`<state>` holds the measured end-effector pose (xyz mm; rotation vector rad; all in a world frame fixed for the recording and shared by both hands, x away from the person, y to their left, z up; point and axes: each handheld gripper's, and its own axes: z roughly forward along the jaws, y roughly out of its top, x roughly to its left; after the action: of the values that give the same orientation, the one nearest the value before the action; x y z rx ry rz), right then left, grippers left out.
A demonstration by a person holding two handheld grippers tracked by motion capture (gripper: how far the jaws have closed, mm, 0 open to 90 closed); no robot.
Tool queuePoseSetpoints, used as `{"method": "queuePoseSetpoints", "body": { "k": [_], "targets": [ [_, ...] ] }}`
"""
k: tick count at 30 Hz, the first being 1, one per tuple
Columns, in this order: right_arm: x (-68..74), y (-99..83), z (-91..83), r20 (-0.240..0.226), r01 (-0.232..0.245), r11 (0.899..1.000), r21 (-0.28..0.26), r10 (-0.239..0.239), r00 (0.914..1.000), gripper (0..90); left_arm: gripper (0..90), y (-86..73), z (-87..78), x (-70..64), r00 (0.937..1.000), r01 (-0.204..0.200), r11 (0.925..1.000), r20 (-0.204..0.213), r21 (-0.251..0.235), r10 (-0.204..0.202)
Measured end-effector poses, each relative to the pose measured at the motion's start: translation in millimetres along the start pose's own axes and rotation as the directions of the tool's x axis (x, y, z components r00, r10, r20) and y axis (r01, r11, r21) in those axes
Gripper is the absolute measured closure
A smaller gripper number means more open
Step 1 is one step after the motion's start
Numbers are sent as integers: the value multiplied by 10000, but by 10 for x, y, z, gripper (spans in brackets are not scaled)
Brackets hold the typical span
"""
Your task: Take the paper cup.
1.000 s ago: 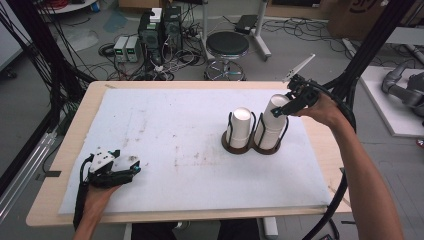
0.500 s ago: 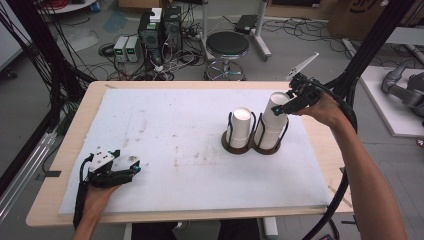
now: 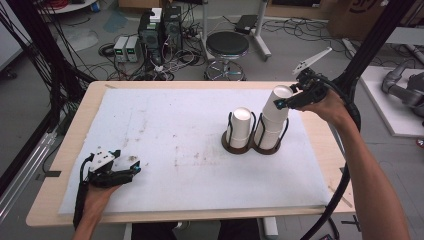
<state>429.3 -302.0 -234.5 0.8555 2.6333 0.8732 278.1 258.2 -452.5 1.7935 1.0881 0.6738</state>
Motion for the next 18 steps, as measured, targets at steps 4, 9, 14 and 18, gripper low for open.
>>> {"method": "queuePoseSetpoints", "body": {
  "k": [4, 9, 14, 18],
  "targets": [
    [-9, -13, -60, 54, -121, 9997, -221, 122, 9999, 340, 170, 0, 0, -1, 10000, -8, 10000, -3, 4, 8],
    [3, -1, -164, 122, -211, 9976, -657, 219, 9997, 340, 170, 0, 1, -4, 10000, 20, 10000, 23, 14, -20],
    [45, 45, -300, 186, -70, 9946, -1036, 90, 9998, 340, 170, 0, 2, -2, 10000, 17, 10000, 13, 24, -17],
    [111, 74, -417, 222, 42, 9893, -1457, -10, 9998, 340, 170, 0, 1, -2, 10000, 10, 10000, 28, 25, -10]
  ]
}}
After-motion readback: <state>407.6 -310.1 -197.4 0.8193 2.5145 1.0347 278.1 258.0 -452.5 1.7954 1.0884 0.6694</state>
